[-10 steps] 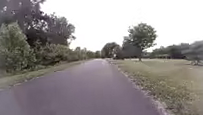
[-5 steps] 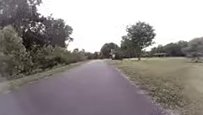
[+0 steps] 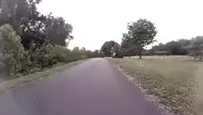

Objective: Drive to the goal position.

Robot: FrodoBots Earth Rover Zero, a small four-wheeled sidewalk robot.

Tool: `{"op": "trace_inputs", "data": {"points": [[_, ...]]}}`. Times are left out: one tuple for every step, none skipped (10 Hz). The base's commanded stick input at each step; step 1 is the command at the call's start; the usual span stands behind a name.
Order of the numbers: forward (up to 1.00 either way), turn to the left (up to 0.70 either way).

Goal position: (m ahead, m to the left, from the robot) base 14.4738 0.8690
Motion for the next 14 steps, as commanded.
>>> {"op": "trace_inputs", "data": {"points": [[0.7,0.0],[0.7,0.0],[0.7,0.0],[0.7,0.0],[0.7,0.0],[0.7,0.0],[0.7,0.0],[0.7,0.0],[0.7,0.0],[0.7,0.0],[0.7,0.0],[0.7,0.0],[0.7,0.0],[0.7,0.0]]}}
